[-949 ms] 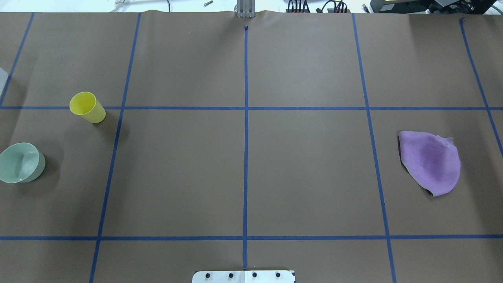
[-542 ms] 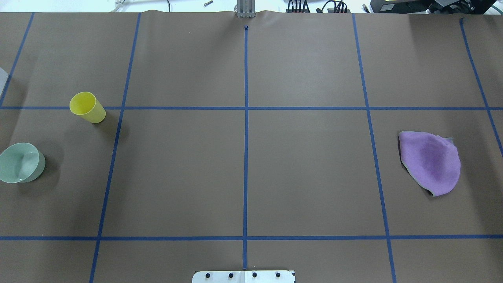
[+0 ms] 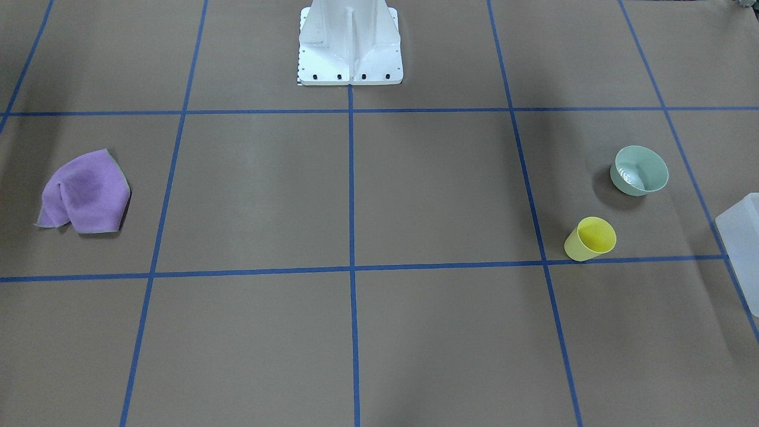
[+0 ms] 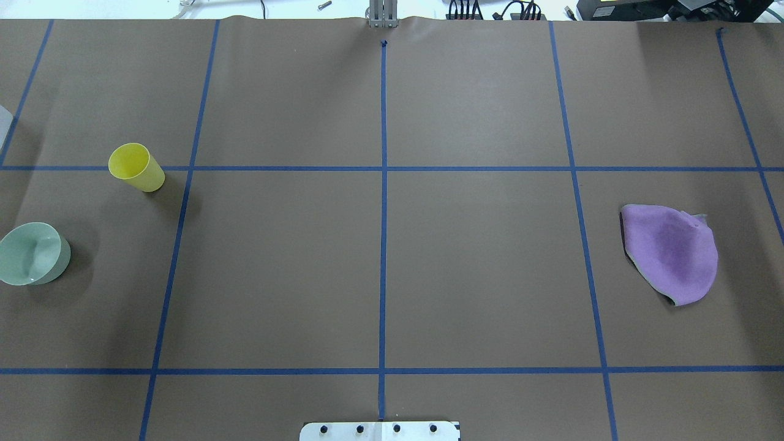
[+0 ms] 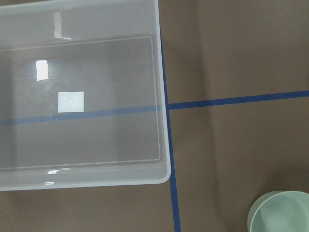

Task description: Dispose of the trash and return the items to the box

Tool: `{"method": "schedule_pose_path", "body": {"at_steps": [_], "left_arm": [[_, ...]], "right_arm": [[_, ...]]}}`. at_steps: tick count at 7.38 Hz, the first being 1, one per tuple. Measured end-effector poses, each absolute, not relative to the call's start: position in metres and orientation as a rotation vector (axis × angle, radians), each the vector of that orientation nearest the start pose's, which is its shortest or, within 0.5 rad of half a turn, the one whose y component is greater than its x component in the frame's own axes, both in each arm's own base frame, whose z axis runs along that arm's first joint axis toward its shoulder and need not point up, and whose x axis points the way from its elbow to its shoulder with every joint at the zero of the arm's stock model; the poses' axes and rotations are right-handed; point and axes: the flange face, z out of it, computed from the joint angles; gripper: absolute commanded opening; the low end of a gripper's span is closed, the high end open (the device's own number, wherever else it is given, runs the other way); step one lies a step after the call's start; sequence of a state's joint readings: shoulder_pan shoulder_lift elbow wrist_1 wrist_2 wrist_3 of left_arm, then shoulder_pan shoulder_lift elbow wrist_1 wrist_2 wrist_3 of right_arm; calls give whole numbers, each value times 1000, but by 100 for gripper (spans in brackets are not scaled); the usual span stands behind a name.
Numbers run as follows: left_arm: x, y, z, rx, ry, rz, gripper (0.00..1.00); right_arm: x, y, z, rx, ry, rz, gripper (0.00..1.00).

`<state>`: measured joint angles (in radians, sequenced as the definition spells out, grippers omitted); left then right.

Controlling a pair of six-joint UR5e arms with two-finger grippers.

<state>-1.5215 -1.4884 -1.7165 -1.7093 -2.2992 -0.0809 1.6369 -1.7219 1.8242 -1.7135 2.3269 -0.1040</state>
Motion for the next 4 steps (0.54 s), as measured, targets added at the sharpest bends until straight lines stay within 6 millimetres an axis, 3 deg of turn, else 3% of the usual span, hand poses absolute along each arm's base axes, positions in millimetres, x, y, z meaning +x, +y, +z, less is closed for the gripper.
{"method": "schedule_pose_path", "body": {"at_steps": [4], "left_arm": [[-40, -485, 594, 194, 751, 40, 99]], "right_arm": [[92, -418, 618, 29, -761, -23, 100]]}}
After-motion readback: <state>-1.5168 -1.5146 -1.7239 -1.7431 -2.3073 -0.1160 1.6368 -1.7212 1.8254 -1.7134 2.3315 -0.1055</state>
